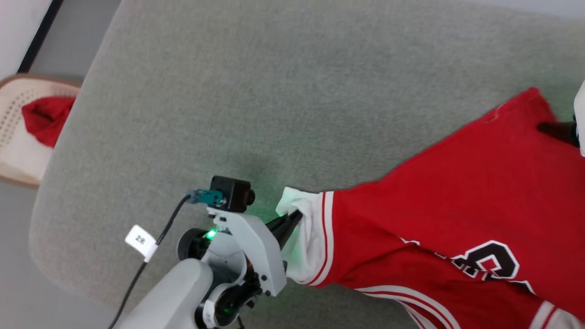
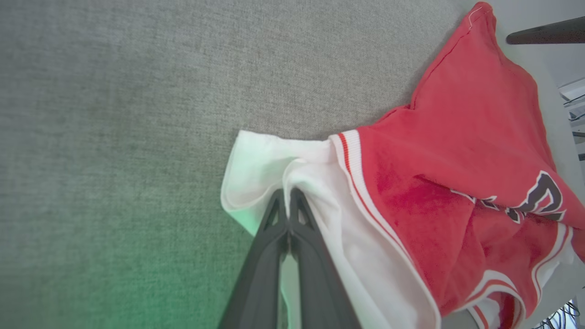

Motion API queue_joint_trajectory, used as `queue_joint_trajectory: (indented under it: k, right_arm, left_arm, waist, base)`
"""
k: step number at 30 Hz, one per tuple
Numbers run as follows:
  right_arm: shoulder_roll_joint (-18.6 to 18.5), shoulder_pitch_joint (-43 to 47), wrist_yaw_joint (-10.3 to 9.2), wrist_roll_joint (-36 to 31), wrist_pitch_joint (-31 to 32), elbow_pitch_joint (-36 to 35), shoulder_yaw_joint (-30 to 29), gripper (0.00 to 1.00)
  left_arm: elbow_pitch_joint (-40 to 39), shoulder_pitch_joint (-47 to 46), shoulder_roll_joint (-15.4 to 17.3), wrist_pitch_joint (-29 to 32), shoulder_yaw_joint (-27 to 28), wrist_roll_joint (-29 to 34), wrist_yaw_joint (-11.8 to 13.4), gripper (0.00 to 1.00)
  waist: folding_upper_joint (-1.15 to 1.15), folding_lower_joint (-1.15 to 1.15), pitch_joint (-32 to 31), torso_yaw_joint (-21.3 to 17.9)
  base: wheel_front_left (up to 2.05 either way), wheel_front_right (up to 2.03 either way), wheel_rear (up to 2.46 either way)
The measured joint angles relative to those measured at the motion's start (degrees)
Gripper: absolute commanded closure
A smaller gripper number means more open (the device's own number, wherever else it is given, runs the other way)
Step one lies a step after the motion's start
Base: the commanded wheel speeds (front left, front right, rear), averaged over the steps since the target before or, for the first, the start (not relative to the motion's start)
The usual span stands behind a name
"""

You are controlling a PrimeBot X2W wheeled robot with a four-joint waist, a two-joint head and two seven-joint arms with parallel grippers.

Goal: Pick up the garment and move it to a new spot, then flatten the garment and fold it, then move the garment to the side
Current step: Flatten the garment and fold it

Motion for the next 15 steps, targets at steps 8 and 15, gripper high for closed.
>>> queue_joint_trajectory:
  k: [8, 15]
  right_arm:
    - [-0.1, -4.7, -0.01, 1.6, 11.9, 4.2, 1.8, 0.14]
    - [0.1, -6.7, 0.0, -1.0, 17.2, 5.5, 1.5, 1.0]
  left_arm:
    - [2.2, -2.0, -1.8, -1.1, -0.5, 0.0, -1.5, 1.0]
    - [3.3, -2.6, -2.3, -1.6, -0.5, 0.0, -1.9, 1.0]
  waist:
    - [0.0, 0.0, 3.2, 2.7]
    - [0.0, 0.0, 3.9, 3.7]
  base:
    - [0.0, 0.0, 0.0]
    - [0.0, 0.0, 0.0]
